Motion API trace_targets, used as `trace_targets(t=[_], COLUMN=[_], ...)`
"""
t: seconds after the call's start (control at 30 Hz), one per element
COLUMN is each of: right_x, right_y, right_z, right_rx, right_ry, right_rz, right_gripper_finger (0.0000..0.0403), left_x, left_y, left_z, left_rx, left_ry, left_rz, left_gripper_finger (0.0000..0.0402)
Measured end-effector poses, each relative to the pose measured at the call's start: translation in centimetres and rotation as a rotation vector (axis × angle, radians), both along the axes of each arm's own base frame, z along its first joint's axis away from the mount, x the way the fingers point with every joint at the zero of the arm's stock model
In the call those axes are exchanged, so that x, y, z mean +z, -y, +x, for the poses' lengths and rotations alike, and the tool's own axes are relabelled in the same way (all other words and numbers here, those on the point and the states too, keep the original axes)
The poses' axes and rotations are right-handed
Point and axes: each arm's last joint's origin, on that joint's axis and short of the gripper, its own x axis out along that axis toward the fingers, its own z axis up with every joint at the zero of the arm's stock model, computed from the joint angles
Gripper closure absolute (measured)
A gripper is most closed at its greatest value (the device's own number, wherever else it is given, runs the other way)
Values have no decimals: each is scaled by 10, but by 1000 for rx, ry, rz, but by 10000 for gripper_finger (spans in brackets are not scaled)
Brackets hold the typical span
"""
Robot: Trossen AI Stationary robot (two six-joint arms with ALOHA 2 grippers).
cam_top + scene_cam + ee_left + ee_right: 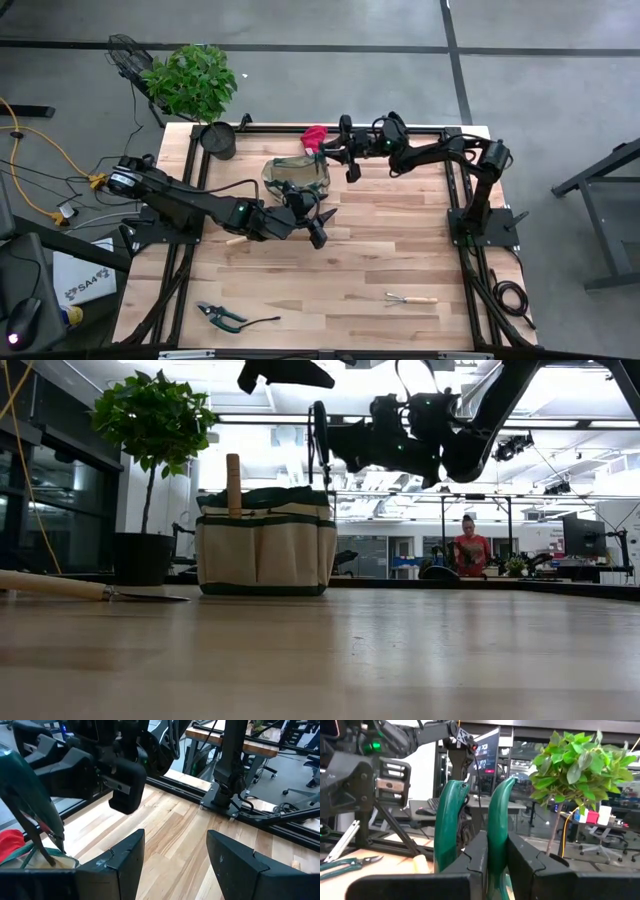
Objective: Pick & Place Garden tools in Gardening bag
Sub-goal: Put the top black shear scissor into the gardening bag
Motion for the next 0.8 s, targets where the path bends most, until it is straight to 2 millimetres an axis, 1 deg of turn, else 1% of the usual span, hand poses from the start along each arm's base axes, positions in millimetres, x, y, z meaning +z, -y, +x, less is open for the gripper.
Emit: trace_targets(t=[0.27,0.5,0.8], right_x=[-6,-28,-32], right_y=[-3,0,1], right_z=[4,9,10], right_rx=[16,13,-2], right_ry=[-7,-8,-21], right_rz=[28,68,86], right_gripper_finger=[365,365,365], left_x=[0,0,0], left_y=[0,0,0], left_z=[0,0,0], left_rx=[-1,-3,-2], left_ry=[-1,-1,-1], left_rz=[0,-4,-3], left_gripper_finger=[194,194,194])
